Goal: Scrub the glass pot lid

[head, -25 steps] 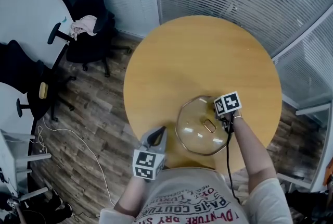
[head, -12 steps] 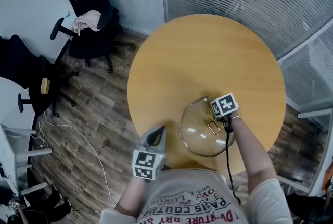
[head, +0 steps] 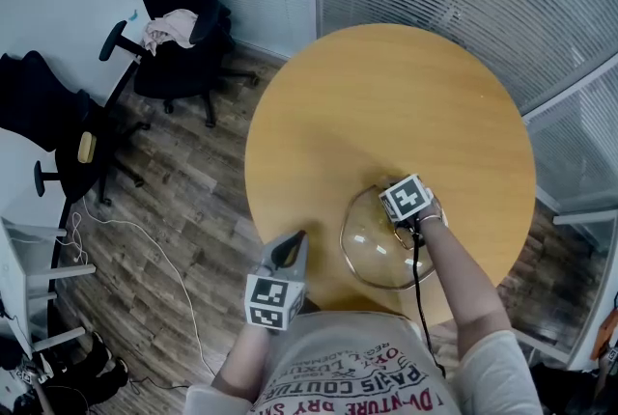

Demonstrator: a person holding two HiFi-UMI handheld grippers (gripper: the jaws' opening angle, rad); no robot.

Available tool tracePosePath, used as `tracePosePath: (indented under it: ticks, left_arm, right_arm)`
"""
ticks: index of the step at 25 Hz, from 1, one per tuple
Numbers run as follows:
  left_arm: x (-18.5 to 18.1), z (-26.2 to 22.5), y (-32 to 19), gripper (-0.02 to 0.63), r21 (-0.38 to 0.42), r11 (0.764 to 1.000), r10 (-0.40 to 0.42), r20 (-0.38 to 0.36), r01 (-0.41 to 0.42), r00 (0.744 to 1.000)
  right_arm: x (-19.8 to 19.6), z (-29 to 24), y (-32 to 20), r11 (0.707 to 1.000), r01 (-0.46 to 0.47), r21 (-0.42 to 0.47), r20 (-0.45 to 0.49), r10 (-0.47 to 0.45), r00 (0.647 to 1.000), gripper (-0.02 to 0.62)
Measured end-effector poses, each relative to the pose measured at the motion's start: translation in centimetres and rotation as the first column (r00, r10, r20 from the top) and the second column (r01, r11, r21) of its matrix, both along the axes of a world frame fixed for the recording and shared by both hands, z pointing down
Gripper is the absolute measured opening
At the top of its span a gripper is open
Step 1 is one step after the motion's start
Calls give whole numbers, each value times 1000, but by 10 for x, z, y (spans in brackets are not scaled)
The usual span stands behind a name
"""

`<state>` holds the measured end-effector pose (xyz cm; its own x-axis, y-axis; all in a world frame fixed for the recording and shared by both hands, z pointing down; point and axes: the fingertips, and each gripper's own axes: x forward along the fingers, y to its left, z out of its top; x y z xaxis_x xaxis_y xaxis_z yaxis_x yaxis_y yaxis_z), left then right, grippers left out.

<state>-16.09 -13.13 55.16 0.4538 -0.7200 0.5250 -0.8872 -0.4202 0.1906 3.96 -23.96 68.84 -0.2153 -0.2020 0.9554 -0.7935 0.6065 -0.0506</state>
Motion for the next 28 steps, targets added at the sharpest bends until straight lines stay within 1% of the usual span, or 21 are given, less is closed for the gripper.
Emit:
tracePosePath:
  ticks: [2,3,5,7,8,10,11,13,15,18,22,25,28]
  left_arm:
    - [-2,-1,0,8,1,1000,-4,-2,4,1000]
    - [-3,-2,1,8,3,1000,-5,-4,5,1000]
    - [-5,-4,3,8,10,1000,-3,-10,3,1000]
    - [-9,-5,6,8,13,1000,-5,-10,5,1000]
    - [-12,-5,8,8,13,1000,-9,-9,9,1000]
    - [-16,-4,13,8,11,1000,-17,-8,17,1000]
    - [-18,-3,15,8,10,1000,-19,-7,19,1000]
    - [-22,-2,19,8,9,1000,-24,-5,24,1000]
    - [-28,-4,22,8,12,999,-31,-5,31,1000]
    - [-34,-7,28,8,16,999,-36,-4,36,999]
    - [-36,-6,39,8,6,999,-34,3,34,999]
    - [-37,-10,42,8,20,999,-39,1,39,999]
    - [-38,-13,48,8,24,999,-41,1,41,999]
  right_arm:
    - [-4,-1,1,999,35,10,-31,-35,999,66]
    - [-5,0,5,999,42,-2,-42,-42,998,66]
    - [-14,2,14,998,48,-33,-18,-48,999,66]
    - [-29,1,20,997,70,-38,16,-69,997,66]
    - [-34,1,25,995,84,-46,18,-83,996,66]
    - [-38,4,34,991,122,-57,-21,-123,992,66]
    - [-40,3,33,988,151,-38,-40,-152,988,66]
    - [-52,-1,27,978,208,19,-42,-207,977,66]
    - [-61,-4,29,970,241,35,-47,-239,970,66]
    - [-70,-5,42,957,287,30,-56,-285,957,66]
    - [-80,-5,61,944,330,24,-42,-329,943,66]
    - [-86,-7,73,932,362,19,-36,-361,932,67]
    - [-92,-7,89,912,410,4,-22,-410,912,67]
